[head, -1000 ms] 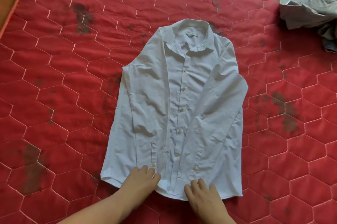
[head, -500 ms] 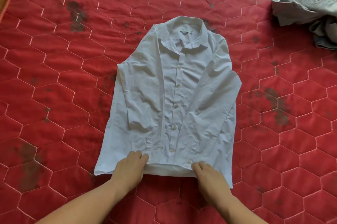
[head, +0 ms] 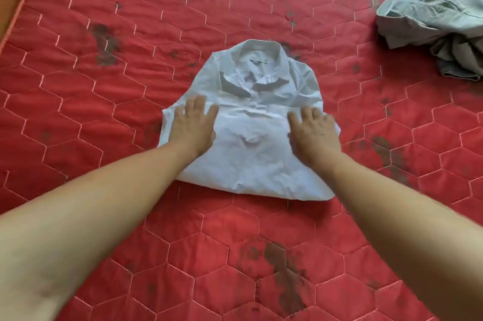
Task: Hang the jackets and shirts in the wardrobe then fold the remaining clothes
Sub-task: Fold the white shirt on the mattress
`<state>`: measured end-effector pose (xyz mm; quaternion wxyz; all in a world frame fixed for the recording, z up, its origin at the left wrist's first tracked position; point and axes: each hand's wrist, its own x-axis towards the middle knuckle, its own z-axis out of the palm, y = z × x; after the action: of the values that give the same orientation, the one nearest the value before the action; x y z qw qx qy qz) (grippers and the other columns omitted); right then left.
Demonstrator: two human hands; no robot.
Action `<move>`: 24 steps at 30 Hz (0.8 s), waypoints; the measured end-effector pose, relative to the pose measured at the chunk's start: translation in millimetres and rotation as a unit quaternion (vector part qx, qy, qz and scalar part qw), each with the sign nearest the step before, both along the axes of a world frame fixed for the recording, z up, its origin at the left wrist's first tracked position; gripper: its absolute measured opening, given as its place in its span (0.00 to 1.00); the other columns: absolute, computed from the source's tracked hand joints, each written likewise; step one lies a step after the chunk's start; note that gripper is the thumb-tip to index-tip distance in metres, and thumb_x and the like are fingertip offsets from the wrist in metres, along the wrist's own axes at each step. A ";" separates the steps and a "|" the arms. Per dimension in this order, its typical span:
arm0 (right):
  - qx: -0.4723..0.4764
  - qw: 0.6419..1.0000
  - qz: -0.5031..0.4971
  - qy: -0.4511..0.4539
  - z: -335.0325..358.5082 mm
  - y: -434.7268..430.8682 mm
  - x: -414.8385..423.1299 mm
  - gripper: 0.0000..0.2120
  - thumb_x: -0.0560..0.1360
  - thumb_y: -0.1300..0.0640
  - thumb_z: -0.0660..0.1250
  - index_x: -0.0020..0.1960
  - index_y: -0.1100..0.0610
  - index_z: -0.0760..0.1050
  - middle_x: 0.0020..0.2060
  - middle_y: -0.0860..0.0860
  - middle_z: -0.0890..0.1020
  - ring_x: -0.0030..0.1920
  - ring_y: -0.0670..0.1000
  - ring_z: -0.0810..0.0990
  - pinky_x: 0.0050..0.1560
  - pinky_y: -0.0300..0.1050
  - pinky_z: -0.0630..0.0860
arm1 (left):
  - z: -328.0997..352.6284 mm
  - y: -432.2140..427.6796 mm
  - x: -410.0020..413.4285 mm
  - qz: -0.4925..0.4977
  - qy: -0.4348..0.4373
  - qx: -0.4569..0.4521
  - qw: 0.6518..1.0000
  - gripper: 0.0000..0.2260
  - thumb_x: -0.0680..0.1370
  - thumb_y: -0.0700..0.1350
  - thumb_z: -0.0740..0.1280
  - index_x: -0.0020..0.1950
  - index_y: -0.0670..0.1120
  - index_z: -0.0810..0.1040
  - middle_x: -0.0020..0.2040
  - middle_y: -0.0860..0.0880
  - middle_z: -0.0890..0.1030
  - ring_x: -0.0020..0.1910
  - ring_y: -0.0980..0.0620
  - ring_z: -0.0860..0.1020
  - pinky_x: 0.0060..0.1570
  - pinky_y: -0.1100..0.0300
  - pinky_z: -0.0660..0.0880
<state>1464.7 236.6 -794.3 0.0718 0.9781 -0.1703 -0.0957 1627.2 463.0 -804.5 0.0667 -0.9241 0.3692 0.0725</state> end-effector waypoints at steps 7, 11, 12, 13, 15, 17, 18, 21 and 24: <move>0.100 0.979 0.034 0.172 -75.5 83.5 -91.7 0.24 0.67 0.53 0.75 0.61 0.54 0.74 0.53 0.56 0.77 0.52 0.59 0.77 0.44 0.55 0.73 | -67.8 65.5 -97.0 -0.157 0.132 0.150 0.967 0.27 0.66 0.49 0.77 0.63 0.49 0.74 0.58 0.43 0.75 0.54 0.40 0.76 0.46 0.49 0.72; 0.044 0.992 0.091 0.070 -102.8 81.7 -95.3 0.11 0.63 0.65 0.64 0.44 0.58 0.78 0.35 0.55 0.76 0.33 0.58 0.76 0.27 0.48 0.69 | -89.6 65.1 -97.3 -0.208 0.042 0.102 0.972 0.17 0.59 0.35 0.73 0.47 0.45 0.80 0.40 0.43 0.77 0.36 0.42 0.77 0.32 0.53 0.70; 0.041 0.991 0.112 0.057 -105.0 79.6 -92.0 0.08 0.63 0.65 0.65 0.41 0.57 0.77 0.33 0.54 0.76 0.32 0.58 0.75 0.26 0.47 0.66 | -90.0 61.4 -95.3 -0.226 0.031 0.090 0.969 0.14 0.60 0.36 0.71 0.44 0.45 0.79 0.37 0.44 0.77 0.34 0.43 0.77 0.31 0.55 0.70; 0.044 0.989 0.132 0.056 -105.8 77.7 -87.5 0.08 0.61 0.64 0.69 0.39 0.57 0.76 0.31 0.53 0.75 0.30 0.57 0.75 0.25 0.45 0.64 | -88.1 57.4 -93.4 -0.249 0.029 0.084 0.965 0.12 0.60 0.37 0.70 0.42 0.45 0.79 0.35 0.46 0.77 0.32 0.43 0.77 0.30 0.56 0.69; 0.059 0.985 0.145 0.072 -107.0 76.3 -79.1 0.14 0.54 0.66 0.76 0.35 0.57 0.75 0.28 0.53 0.74 0.27 0.57 0.74 0.26 0.45 0.59 | -89.4 54.0 -91.4 -0.289 0.030 0.094 0.952 0.10 0.59 0.38 0.70 0.39 0.46 0.79 0.31 0.48 0.77 0.29 0.45 0.77 0.29 0.59 0.69; 0.081 0.984 0.138 0.078 -106.0 76.7 -75.0 0.15 0.52 0.67 0.76 0.33 0.57 0.74 0.26 0.53 0.73 0.25 0.56 0.73 0.26 0.44 0.57 | -89.8 54.3 -91.4 -0.288 0.056 0.103 0.950 0.11 0.59 0.38 0.73 0.40 0.47 0.80 0.31 0.48 0.77 0.29 0.45 0.78 0.29 0.59 0.70; 0.083 0.984 0.140 0.074 -104.9 76.8 -74.4 0.14 0.53 0.66 0.75 0.33 0.57 0.74 0.26 0.53 0.73 0.25 0.56 0.73 0.27 0.44 0.57 | -89.4 53.9 -90.5 -0.275 0.073 0.095 0.954 0.13 0.58 0.38 0.74 0.40 0.46 0.79 0.32 0.48 0.77 0.30 0.44 0.78 0.29 0.58 0.71; 0.080 0.983 0.155 0.061 -100.2 74.5 -73.4 0.10 0.57 0.65 0.70 0.37 0.57 0.75 0.31 0.54 0.75 0.30 0.57 0.74 0.29 0.46 0.58 | -88.6 49.5 -84.4 -0.232 0.079 0.082 0.966 0.19 0.57 0.40 0.74 0.47 0.45 0.78 0.41 0.45 0.77 0.37 0.42 0.76 0.30 0.54 0.69; 0.094 0.980 0.158 0.079 -100.0 72.3 -72.7 0.15 0.57 0.65 0.73 0.43 0.57 0.76 0.35 0.54 0.75 0.32 0.57 0.75 0.27 0.45 0.57 | -86.8 40.9 -82.0 -0.251 0.064 0.085 0.962 0.17 0.60 0.40 0.72 0.48 0.45 0.80 0.40 0.45 0.77 0.36 0.43 0.76 0.29 0.56 0.68</move>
<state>1392.0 308.9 -894.3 0.0074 0.9845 0.0018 -0.1754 1545.2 504.0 -891.3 0.1374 -0.7860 0.5854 0.1433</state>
